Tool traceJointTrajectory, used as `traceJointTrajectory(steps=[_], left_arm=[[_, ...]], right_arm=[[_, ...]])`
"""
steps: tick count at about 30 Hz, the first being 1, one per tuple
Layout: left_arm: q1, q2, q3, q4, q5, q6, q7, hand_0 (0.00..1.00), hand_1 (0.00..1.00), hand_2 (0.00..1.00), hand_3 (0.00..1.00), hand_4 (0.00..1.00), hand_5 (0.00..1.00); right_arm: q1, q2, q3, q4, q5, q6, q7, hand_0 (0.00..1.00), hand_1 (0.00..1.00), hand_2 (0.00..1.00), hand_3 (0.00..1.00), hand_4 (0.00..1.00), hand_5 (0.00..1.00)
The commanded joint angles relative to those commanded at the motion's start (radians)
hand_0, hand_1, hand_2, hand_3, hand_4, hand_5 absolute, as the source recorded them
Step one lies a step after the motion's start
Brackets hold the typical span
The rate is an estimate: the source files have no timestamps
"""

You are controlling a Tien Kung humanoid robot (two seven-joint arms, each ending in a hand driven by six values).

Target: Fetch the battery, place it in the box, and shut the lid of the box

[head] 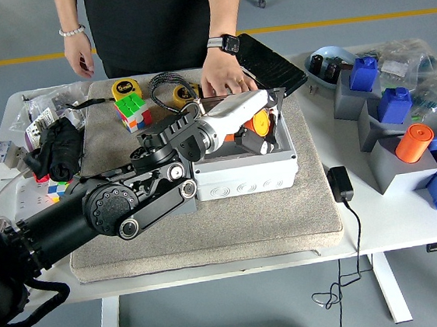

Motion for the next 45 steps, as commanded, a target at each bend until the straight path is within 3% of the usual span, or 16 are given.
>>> traceJointTrajectory(steps=[16,26,33,37,45], left_arm=[[0.003,0.000,0.003,-0.002,-0.002,-0.003,-0.022,0.469,0.587,0.571,0.586,0.677,0.002],[0.030,0.026,-0.075,-0.114,-0.020,-0.019,-0.006,0.462,0.599,0.591,0.593,0.772,0.002],[0.102,0.095,-0.168,-0.209,-0.029,-0.028,0.012,0.458,0.598,0.599,0.597,0.805,0.002],[0.168,0.162,-0.222,-0.266,-0.021,-0.033,0.024,0.459,0.608,0.614,0.599,0.824,0.002],[0.285,0.242,-0.331,-0.314,0.003,-0.051,0.052,0.453,0.590,0.606,0.597,0.828,0.002]], right_arm=[[0.000,0.000,0.015,0.005,-0.017,-0.005,0.005,0.664,0.639,0.647,0.539,0.885,0.433],[0.002,0.001,0.023,0.006,-0.020,-0.007,0.007,0.665,0.639,0.646,0.537,0.884,0.432],[0.000,0.002,0.027,0.005,-0.022,-0.007,0.007,0.665,0.639,0.645,0.538,0.883,0.431],[-0.001,0.002,0.033,0.005,-0.026,-0.007,0.008,0.665,0.639,0.644,0.537,0.883,0.431],[-0.001,0.004,0.050,0.005,-0.031,-0.005,0.010,0.665,0.640,0.645,0.537,0.883,0.432]])
